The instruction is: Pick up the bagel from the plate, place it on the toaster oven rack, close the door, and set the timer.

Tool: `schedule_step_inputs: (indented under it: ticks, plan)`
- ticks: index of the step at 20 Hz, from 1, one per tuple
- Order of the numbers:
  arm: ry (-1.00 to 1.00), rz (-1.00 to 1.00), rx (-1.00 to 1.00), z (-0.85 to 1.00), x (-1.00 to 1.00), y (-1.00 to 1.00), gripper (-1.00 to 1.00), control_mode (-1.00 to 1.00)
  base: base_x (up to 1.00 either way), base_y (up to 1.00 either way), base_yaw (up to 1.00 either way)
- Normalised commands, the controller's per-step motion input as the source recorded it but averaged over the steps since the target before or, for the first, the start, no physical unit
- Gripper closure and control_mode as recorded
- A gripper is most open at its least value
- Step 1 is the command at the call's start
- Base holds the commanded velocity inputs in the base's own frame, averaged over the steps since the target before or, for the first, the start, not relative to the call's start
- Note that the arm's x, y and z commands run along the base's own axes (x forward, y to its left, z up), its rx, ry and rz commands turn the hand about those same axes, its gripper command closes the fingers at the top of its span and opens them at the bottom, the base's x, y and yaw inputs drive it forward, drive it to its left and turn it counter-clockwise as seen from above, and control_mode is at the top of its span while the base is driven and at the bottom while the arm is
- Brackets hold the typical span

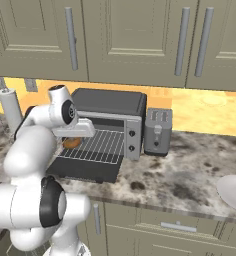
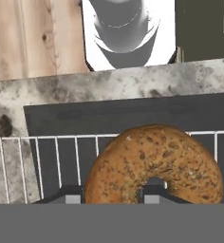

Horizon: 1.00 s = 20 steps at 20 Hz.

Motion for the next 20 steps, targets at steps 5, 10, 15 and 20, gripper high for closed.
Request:
schedule_step_inputs:
  ticks: [5, 10, 15, 20]
  plan:
    - [0.00, 0.00, 0.07, -0.02, 0.21, 0.00, 1.00, -1.00, 0.00, 0.00, 0.00]
    - [0.00, 0.00, 0.06, -0.06, 0.26, 0.00, 1.00, -1.00, 0.00, 0.00, 0.00]
    - [0.00, 0.00, 0.04, -0.20, 0.23, 0.00, 1.00, -1.00, 0.00, 0.00, 0.00]
    - [0.00, 0.00, 0.03, -0.19, 0.26, 0.00, -1.00, -1.00, 0.00, 0.00, 0.00]
